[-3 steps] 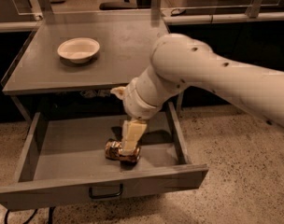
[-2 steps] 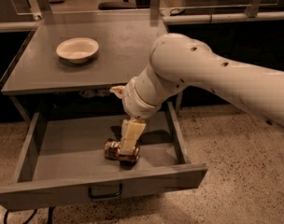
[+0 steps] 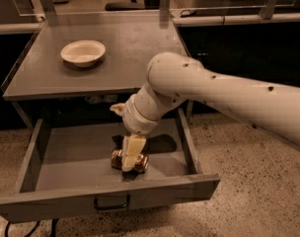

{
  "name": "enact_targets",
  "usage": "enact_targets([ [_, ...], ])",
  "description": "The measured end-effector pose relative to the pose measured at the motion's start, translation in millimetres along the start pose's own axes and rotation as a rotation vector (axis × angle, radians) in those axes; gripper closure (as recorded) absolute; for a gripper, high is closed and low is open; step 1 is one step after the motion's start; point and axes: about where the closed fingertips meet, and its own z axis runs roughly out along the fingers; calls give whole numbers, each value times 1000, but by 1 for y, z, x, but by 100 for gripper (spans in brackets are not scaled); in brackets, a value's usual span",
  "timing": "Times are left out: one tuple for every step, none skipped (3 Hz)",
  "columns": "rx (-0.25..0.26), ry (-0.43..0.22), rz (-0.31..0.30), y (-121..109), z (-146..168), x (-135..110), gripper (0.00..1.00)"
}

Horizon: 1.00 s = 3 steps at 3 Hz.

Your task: Pick orange can from top drawer and place on counter

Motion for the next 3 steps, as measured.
enact_targets([
  [14,-80,36,8,54,15,0],
  [14,-80,36,8,54,15,0],
  [32,-43,74,-8,61,24,0],
])
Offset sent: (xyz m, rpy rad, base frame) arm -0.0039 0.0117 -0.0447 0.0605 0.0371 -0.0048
